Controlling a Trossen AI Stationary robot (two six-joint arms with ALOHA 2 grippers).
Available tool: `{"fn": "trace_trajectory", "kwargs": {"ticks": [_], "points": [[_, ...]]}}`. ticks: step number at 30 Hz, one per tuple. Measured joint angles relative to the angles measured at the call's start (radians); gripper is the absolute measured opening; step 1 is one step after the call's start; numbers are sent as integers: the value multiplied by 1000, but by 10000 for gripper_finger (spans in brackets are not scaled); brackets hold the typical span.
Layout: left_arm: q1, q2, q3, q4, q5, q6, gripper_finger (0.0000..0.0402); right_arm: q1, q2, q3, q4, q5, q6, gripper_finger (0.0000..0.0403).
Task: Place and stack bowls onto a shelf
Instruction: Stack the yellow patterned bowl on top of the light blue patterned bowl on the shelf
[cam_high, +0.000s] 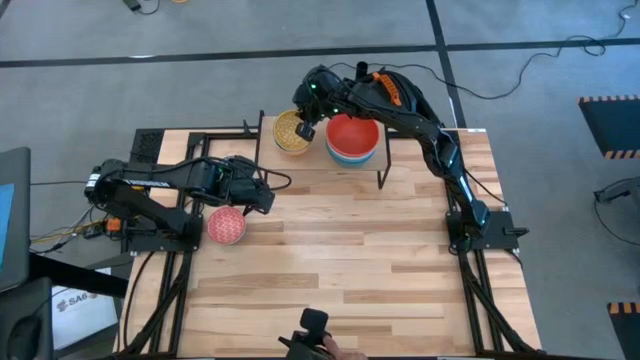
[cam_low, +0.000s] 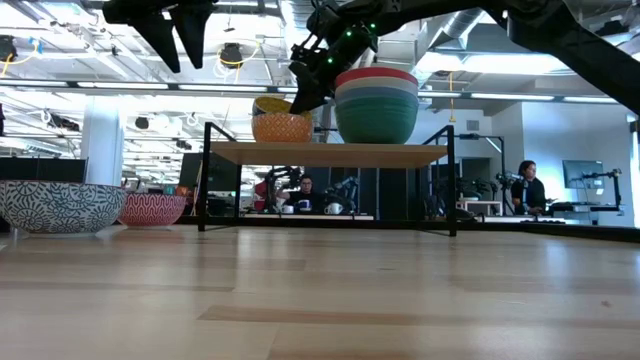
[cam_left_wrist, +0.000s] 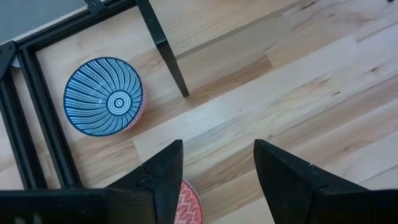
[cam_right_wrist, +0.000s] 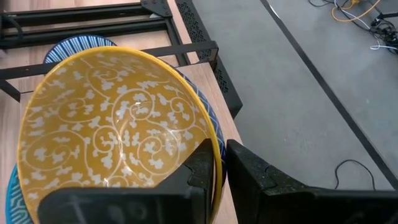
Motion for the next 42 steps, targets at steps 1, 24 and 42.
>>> {"fn": "trace_trajectory", "kwargs": {"ticks": [1, 24, 42], "points": [[0, 0, 0, -1, 0, 0, 180, 0, 0, 0, 1, -1, 0, 71], [3, -148, 0, -37, -75, -11, 180, 6, -11, 1, 132, -2, 54, 202], [3, -151, 0, -125, -82, -38, 180, 62, 86, 0, 316, -80, 61, 196]]}}
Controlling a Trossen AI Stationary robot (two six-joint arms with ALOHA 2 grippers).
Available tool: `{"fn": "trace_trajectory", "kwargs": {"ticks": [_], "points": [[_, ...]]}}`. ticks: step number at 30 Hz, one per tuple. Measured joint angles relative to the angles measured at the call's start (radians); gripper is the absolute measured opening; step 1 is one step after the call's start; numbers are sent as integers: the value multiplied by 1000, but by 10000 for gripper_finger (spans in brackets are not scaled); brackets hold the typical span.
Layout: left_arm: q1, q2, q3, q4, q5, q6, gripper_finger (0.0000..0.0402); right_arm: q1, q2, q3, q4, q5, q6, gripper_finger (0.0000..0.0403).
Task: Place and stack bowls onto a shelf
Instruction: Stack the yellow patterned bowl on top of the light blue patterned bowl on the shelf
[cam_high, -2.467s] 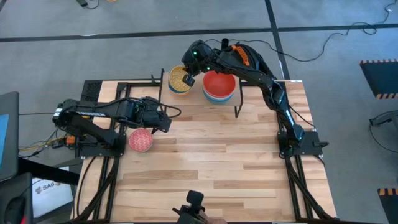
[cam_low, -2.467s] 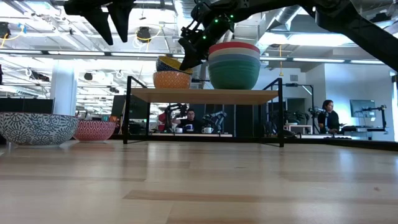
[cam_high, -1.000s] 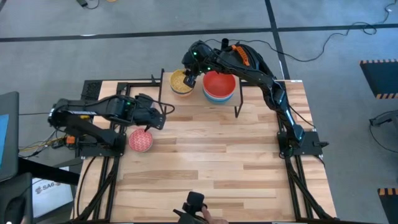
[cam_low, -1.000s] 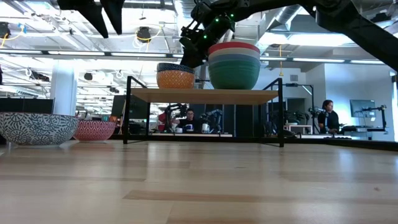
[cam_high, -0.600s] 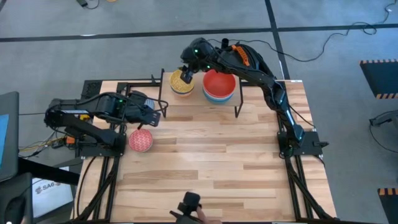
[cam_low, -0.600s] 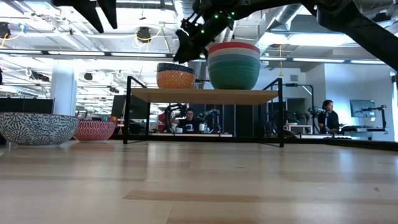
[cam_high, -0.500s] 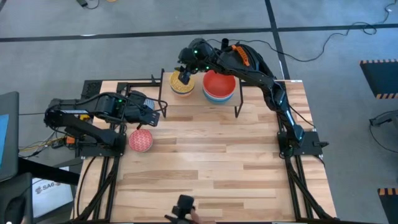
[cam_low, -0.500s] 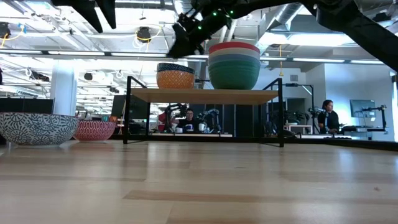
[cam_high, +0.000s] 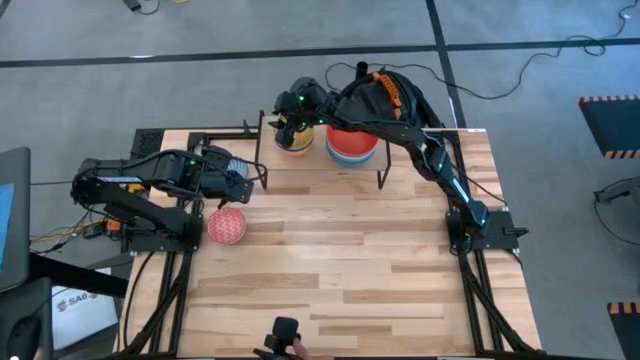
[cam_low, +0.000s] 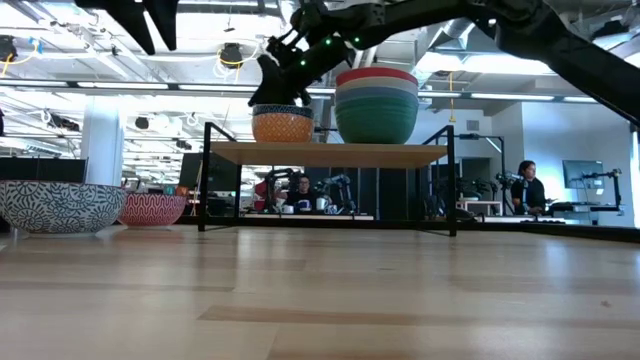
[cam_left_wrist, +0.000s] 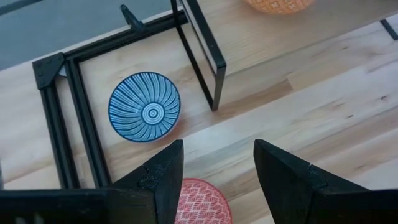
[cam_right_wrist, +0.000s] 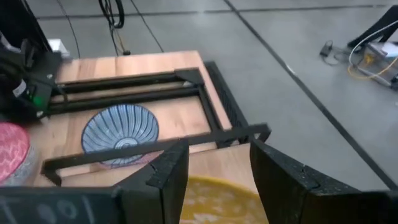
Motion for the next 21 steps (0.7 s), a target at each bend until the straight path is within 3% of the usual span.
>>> {"fn": "trace_trajectory", "kwargs": {"ticks": [21], "points": [[0, 0, 0, -23, 12, -20, 180, -38, -4, 1, -18, 9, 8, 195]]}}
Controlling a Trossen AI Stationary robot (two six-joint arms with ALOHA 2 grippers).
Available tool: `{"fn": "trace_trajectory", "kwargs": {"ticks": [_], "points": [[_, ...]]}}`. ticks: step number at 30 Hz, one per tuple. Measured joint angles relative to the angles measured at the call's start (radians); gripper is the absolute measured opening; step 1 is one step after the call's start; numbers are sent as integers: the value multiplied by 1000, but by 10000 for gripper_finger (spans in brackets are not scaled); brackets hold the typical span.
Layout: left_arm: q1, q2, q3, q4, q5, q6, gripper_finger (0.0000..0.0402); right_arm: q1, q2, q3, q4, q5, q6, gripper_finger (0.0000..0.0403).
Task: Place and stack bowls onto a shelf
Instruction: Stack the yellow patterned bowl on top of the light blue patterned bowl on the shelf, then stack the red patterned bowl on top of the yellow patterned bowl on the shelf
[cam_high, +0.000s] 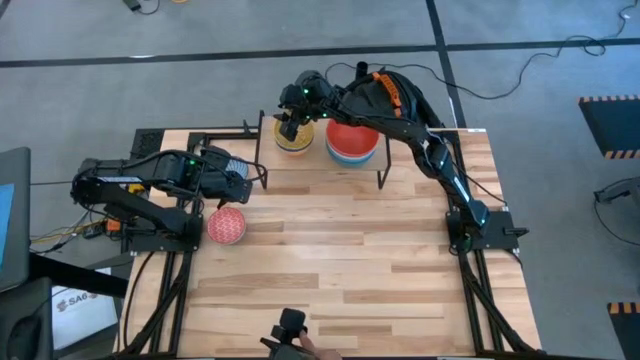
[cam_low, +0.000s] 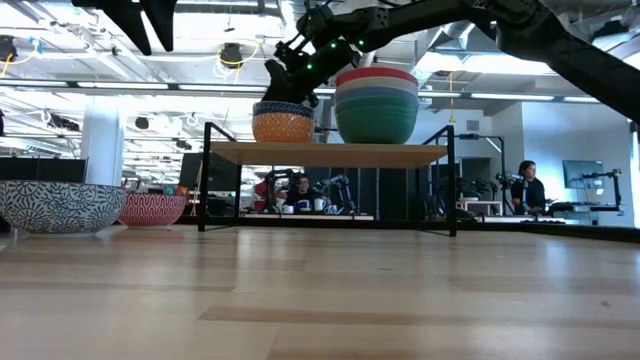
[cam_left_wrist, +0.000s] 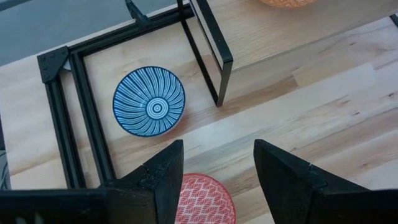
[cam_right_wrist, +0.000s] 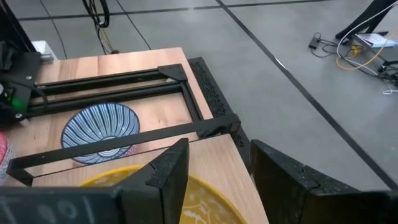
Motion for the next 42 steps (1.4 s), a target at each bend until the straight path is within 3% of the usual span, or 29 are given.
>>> {"fn": "trace_trajectory", "kwargs": {"ticks": [23, 37, 42], "points": [[-21, 0, 0, 13, -5, -45, 180, 14, -30, 3, -28, -5, -16, 195], [-276, -39, -3, -56, -76, -48, 180, 202, -151, 2, -77, -9, 36, 195], [-396, -50, -89, -55, -53, -89, 180, 298, -151, 2, -136, -8, 97, 195]]}}
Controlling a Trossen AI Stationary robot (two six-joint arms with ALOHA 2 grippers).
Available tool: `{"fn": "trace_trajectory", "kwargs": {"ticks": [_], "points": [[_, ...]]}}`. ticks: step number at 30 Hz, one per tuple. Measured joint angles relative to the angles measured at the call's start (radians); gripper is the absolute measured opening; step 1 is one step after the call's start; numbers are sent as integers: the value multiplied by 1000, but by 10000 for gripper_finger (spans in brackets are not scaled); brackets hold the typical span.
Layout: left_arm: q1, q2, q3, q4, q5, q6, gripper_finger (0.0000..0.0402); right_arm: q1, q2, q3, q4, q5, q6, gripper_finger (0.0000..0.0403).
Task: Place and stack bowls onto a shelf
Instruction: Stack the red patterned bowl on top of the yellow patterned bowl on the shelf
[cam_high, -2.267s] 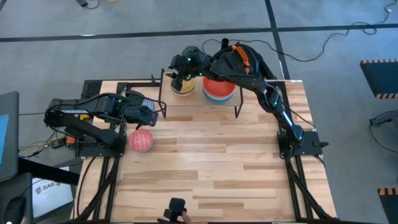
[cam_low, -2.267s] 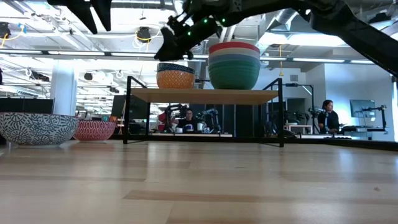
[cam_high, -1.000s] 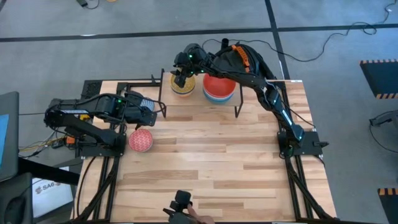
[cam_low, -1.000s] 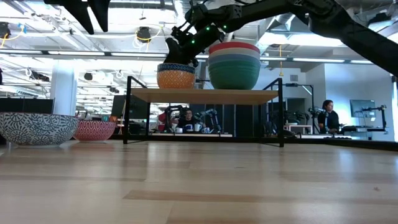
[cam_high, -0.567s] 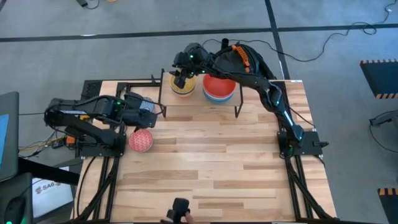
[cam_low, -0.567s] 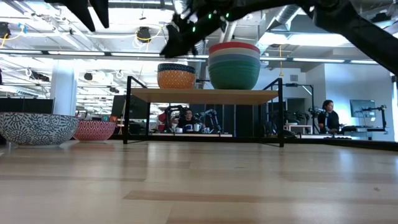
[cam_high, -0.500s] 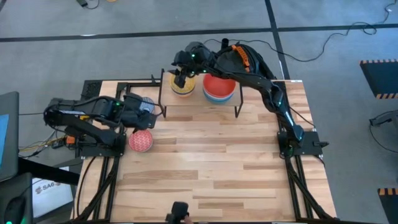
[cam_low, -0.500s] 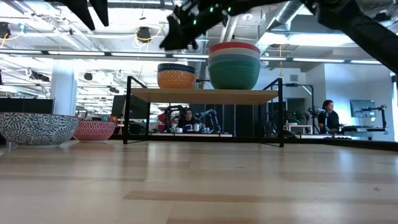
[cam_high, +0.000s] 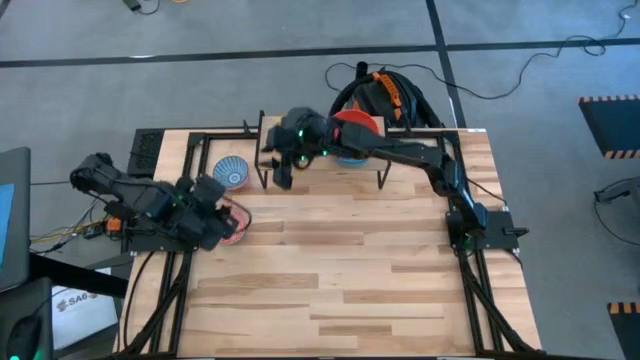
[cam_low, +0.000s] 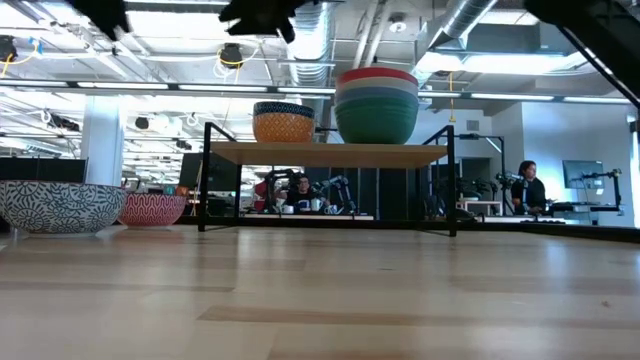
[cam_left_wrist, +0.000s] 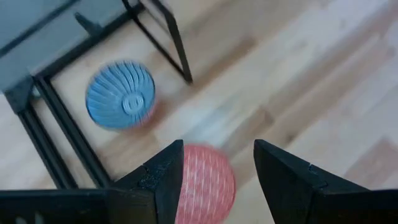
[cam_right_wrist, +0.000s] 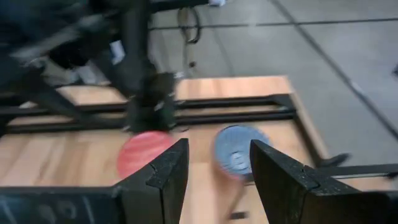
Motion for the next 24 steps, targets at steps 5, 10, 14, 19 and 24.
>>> {"fn": "trace_trajectory", "kwargs": {"ticks": [5, 10, 14, 19, 24], "points": [[-129, -56, -145, 58, 45, -90, 180, 101, 0, -27, -60, 38, 1, 195], [-230, -112, -343, 259, 67, -86, 180, 178, 3, -75, -67, 135, 26, 195], [-267, -117, -494, 421, 122, -58, 180, 205, 2, -90, -105, 140, 134, 195], [-260, -118, -639, 573, 146, -81, 180, 228, 3, -90, -150, 148, 324, 195], [-216, -118, -715, 572, 158, -91, 180, 241, 3, -90, -164, 149, 399, 195]]}}
